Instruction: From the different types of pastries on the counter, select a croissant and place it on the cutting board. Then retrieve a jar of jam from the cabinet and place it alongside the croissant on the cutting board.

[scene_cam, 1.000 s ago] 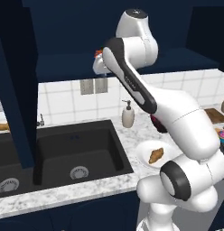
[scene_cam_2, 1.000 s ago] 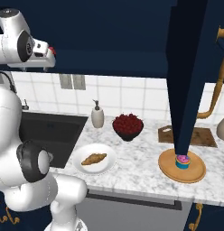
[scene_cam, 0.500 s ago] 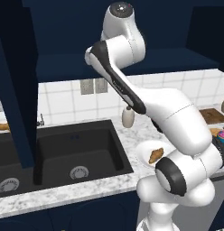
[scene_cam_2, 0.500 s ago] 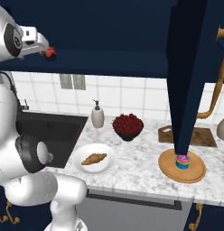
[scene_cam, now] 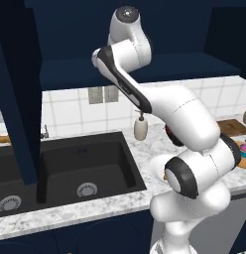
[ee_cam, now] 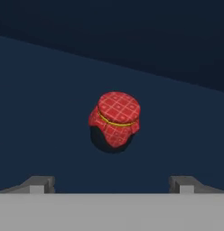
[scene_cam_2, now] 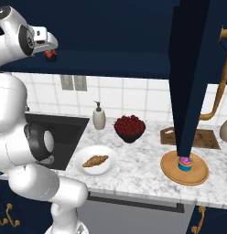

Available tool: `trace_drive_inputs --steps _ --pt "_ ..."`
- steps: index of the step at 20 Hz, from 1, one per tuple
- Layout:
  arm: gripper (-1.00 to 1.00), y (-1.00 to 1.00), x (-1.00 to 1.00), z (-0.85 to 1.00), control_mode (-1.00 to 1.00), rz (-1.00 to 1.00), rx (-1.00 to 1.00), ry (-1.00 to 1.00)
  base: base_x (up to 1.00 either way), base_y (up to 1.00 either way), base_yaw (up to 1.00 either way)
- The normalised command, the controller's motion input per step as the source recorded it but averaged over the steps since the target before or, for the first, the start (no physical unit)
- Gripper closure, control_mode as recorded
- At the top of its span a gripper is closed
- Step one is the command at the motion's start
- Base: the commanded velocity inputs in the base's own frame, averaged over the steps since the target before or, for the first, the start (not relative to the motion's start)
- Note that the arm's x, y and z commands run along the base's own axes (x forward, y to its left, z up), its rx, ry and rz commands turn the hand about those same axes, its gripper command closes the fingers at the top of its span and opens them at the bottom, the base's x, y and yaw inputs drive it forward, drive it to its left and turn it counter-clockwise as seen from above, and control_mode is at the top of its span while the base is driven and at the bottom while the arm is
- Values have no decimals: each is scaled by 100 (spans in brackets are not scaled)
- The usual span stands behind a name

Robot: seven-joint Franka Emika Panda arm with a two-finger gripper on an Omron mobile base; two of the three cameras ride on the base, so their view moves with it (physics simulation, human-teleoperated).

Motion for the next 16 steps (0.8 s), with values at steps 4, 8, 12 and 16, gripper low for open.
trace_drive_inputs --steps 4,8,12,16 --pt "-100 1 37 -2 -100 -7 0 0 0 0 0" --pt "-100 0 37 -3 -100 -17 6 -1 0 0 0" --pt "-100 12 9 -1 -100 -21 19 0 0 0 0" --pt "-100 17 0 0 -100 -3 21 7 0 0 0"
